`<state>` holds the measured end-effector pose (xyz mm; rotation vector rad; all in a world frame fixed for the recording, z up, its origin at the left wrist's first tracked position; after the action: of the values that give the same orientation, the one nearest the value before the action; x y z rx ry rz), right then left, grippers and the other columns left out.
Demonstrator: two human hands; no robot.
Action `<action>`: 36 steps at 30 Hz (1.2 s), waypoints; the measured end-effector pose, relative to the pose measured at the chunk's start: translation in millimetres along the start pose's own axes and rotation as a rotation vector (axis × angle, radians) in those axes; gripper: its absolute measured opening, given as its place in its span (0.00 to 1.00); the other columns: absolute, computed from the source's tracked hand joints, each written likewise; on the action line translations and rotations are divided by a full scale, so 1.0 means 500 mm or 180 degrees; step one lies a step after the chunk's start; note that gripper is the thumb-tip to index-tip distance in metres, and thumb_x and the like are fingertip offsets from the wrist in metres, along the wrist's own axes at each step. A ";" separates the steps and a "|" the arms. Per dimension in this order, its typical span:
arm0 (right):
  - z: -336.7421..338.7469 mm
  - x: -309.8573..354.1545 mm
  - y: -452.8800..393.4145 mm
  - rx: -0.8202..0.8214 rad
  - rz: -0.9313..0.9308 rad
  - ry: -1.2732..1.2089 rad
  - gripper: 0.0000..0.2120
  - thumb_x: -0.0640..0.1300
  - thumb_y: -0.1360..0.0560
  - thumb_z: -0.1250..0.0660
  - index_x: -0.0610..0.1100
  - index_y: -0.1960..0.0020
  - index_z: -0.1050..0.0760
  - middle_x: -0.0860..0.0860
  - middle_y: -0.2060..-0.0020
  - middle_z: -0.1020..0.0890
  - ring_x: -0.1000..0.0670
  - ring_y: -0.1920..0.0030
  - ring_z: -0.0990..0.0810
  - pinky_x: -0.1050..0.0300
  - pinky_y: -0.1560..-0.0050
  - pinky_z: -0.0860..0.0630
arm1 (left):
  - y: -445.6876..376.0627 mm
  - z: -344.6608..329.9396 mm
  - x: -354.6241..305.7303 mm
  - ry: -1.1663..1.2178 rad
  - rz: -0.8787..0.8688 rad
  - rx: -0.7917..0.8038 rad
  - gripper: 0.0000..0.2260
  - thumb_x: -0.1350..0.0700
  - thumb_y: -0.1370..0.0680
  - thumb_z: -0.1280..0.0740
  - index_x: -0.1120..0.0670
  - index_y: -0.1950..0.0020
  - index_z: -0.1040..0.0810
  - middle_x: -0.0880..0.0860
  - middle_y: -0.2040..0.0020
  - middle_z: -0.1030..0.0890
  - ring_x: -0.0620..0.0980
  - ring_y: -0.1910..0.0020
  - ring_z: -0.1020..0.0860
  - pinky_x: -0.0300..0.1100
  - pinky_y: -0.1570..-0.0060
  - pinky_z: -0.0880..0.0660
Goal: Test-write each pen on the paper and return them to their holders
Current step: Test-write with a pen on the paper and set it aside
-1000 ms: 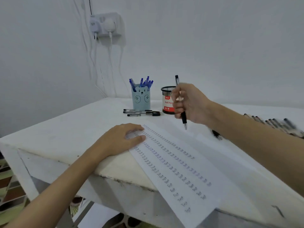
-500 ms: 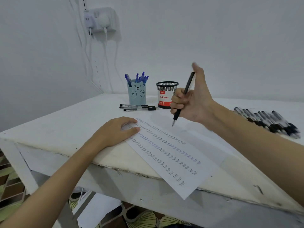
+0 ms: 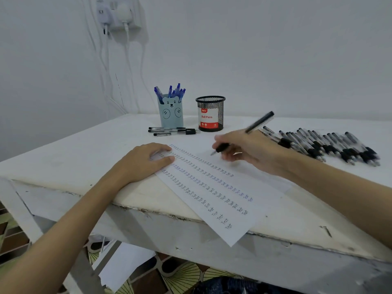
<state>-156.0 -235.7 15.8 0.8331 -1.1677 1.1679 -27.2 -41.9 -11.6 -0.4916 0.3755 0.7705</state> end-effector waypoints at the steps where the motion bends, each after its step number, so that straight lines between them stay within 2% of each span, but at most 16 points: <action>1: 0.004 -0.001 0.003 -0.0188 0.0149 0.0080 0.13 0.44 0.24 0.34 0.38 0.64 0.21 0.46 0.72 0.22 0.53 0.74 0.30 0.63 0.68 0.34 | 0.000 0.000 -0.001 0.0005 0.0003 0.0001 0.24 0.34 0.32 0.40 0.41 0.39 0.25 0.41 0.36 0.26 0.43 0.36 0.30 0.45 0.33 0.36; 2: 0.006 -0.003 0.006 -0.0355 0.0229 0.0147 0.15 0.42 0.24 0.34 0.38 0.68 0.23 0.48 0.78 0.26 0.54 0.79 0.35 0.65 0.73 0.38 | -0.001 -0.001 0.001 0.0013 0.0010 0.0002 0.24 0.34 0.32 0.39 0.41 0.40 0.25 0.41 0.36 0.26 0.43 0.36 0.30 0.45 0.33 0.36; 4: 0.005 -0.011 0.014 -0.0480 0.0204 0.0147 0.18 0.40 0.23 0.39 0.37 0.71 0.26 0.48 0.83 0.32 0.54 0.84 0.40 0.67 0.79 0.45 | -0.004 -0.001 0.000 0.0007 -0.0019 -0.0003 0.20 0.35 0.29 0.37 0.41 0.40 0.25 0.41 0.36 0.26 0.44 0.35 0.30 0.45 0.33 0.36; 6: -0.003 -0.016 0.021 -0.0397 0.0182 0.0145 0.18 0.40 0.23 0.41 0.37 0.71 0.26 0.46 0.82 0.30 0.52 0.84 0.37 0.69 0.81 0.43 | -0.006 -0.002 0.000 -0.0036 -0.0051 0.0010 0.18 0.36 0.26 0.36 0.41 0.39 0.25 0.41 0.36 0.26 0.44 0.35 0.30 0.44 0.33 0.36; 10: -0.002 -0.014 0.024 -0.0459 0.0333 0.0423 0.17 0.37 0.27 0.35 0.39 0.74 0.31 0.47 0.82 0.28 0.52 0.84 0.35 0.66 0.80 0.42 | -0.005 -0.003 0.004 -0.0001 -0.0010 0.0040 0.24 0.30 0.34 0.40 0.38 0.41 0.25 0.38 0.39 0.26 0.41 0.37 0.30 0.40 0.37 0.36; 15: 0.007 -0.015 0.022 -0.0710 0.0552 0.0918 0.22 0.30 0.31 0.38 0.44 0.78 0.43 0.53 0.86 0.35 0.47 0.79 0.31 0.68 0.82 0.41 | -0.006 -0.002 0.008 0.0034 -0.0011 0.0009 0.28 0.27 0.38 0.43 0.37 0.43 0.25 0.37 0.39 0.26 0.40 0.38 0.30 0.40 0.37 0.35; 17: 0.007 -0.013 0.024 -0.0722 0.0605 0.0977 0.21 0.29 0.33 0.40 0.44 0.78 0.44 0.52 0.86 0.36 0.46 0.77 0.31 0.68 0.82 0.42 | -0.007 -0.003 0.008 0.0033 -0.0016 0.0010 0.26 0.27 0.37 0.42 0.36 0.44 0.26 0.37 0.39 0.26 0.41 0.38 0.29 0.40 0.37 0.35; 20: 0.003 -0.010 0.027 -0.0669 0.0636 0.0995 0.20 0.29 0.33 0.40 0.43 0.78 0.43 0.47 0.82 0.36 0.48 0.80 0.32 0.69 0.81 0.42 | -0.009 -0.005 0.004 0.0019 -0.0029 0.0004 0.22 0.32 0.33 0.40 0.38 0.42 0.25 0.39 0.38 0.26 0.42 0.37 0.30 0.41 0.36 0.35; 24: -0.004 -0.004 0.027 -0.0625 0.0730 0.1161 0.21 0.29 0.33 0.39 0.44 0.77 0.45 0.45 0.77 0.39 0.48 0.77 0.34 0.68 0.81 0.43 | -0.009 -0.003 0.005 0.0002 -0.0046 0.0021 0.25 0.30 0.35 0.41 0.38 0.42 0.26 0.39 0.37 0.26 0.41 0.37 0.30 0.41 0.36 0.35; 26: -0.004 -0.001 0.026 -0.0662 0.0784 0.1203 0.21 0.28 0.33 0.40 0.44 0.77 0.45 0.47 0.79 0.42 0.48 0.75 0.36 0.68 0.81 0.43 | -0.010 -0.004 0.007 -0.0015 -0.0040 0.0020 0.24 0.30 0.34 0.41 0.38 0.42 0.26 0.39 0.37 0.26 0.42 0.37 0.30 0.41 0.36 0.35; 29: -0.002 -0.005 0.024 -0.0622 0.0705 0.1145 0.21 0.29 0.33 0.39 0.44 0.77 0.45 0.48 0.81 0.40 0.48 0.81 0.35 0.69 0.82 0.43 | -0.010 -0.004 0.009 -0.0028 -0.0047 0.0018 0.27 0.27 0.37 0.42 0.37 0.43 0.26 0.38 0.38 0.26 0.41 0.37 0.30 0.41 0.36 0.35; 33: -0.006 -0.006 0.023 -0.0559 0.0724 0.1130 0.23 0.28 0.32 0.39 0.44 0.77 0.46 0.52 0.82 0.44 0.47 0.74 0.35 0.68 0.82 0.42 | -0.012 -0.002 0.013 -0.0014 -0.0037 0.0000 0.25 0.28 0.36 0.42 0.36 0.43 0.26 0.38 0.37 0.26 0.42 0.37 0.29 0.42 0.35 0.35; 36: -0.001 -0.008 0.023 -0.0599 0.0676 0.1072 0.22 0.28 0.32 0.39 0.43 0.77 0.45 0.50 0.82 0.40 0.48 0.79 0.36 0.69 0.82 0.43 | -0.014 -0.003 0.013 -0.0005 -0.0037 -0.0015 0.24 0.29 0.35 0.41 0.36 0.43 0.26 0.38 0.37 0.26 0.42 0.37 0.29 0.41 0.36 0.35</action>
<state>-166.8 -233.6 10.8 0.3576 -1.0812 1.2904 -18.1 -43.1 -14.0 -0.4972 0.3690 0.7607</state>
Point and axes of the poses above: each hand's wrist, its own y-axis away from the middle knuckle, its own z-axis out of the back of the hand, x = y × z, the point moved 7 cm from there along -y, towards the middle knuckle
